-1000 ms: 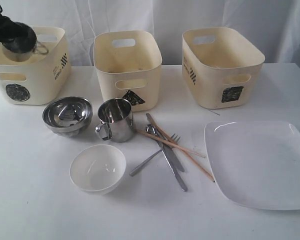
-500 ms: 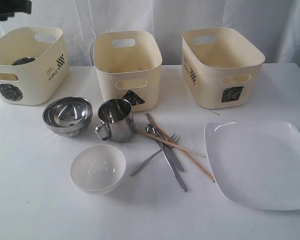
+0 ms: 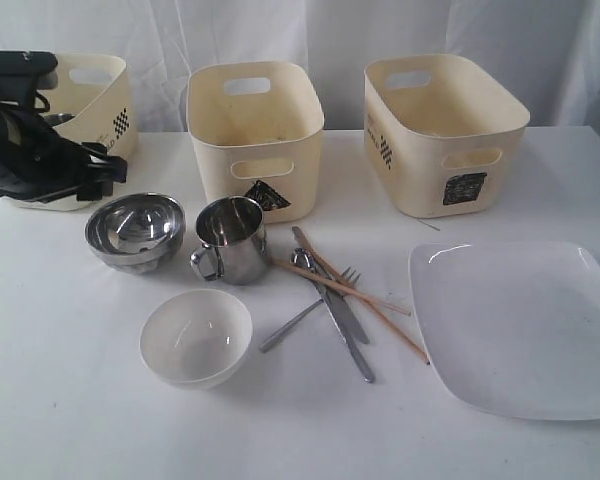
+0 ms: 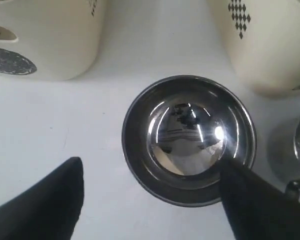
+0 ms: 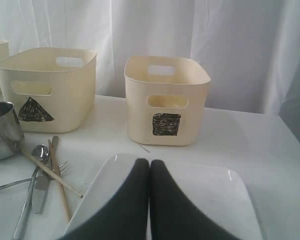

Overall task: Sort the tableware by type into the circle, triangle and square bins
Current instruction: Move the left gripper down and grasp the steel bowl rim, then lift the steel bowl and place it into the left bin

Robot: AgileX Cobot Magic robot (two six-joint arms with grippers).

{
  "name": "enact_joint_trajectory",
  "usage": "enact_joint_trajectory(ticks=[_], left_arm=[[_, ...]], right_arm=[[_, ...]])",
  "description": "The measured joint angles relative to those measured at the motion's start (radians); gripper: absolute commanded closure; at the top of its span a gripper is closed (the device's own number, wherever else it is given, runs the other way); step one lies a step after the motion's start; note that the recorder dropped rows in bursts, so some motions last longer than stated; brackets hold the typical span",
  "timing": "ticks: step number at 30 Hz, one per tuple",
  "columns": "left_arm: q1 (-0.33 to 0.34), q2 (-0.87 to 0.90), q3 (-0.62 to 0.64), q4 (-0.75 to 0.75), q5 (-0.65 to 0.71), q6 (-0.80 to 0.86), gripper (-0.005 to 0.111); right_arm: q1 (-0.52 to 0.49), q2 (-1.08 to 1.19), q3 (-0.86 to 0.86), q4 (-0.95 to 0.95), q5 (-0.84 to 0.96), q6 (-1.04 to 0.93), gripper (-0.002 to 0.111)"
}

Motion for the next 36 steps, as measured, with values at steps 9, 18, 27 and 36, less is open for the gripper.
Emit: enact_joint_trajectory(ticks=[9, 18, 27, 36], left_arm=[[0.067, 0.128, 0.001, -0.004, -0.113, -0.010, 0.029], [0.089, 0.245, 0.001, -0.004, -0.248, -0.010, 0.029], [0.100, 0.375, 0.001, 0.000, -0.374, -0.007, 0.046], [0.101, 0.387, -0.014, 0.006, -0.442, 0.011, 0.106]], right_arm=[[0.000, 0.000, 0.000, 0.000, 0.000, 0.000, 0.108], [0.000, 0.000, 0.000, 0.000, 0.000, 0.000, 0.108], [0.000, 0.000, 0.000, 0.000, 0.000, 0.000, 0.108], [0.000, 0.000, 0.000, 0.000, 0.000, 0.000, 0.108]])
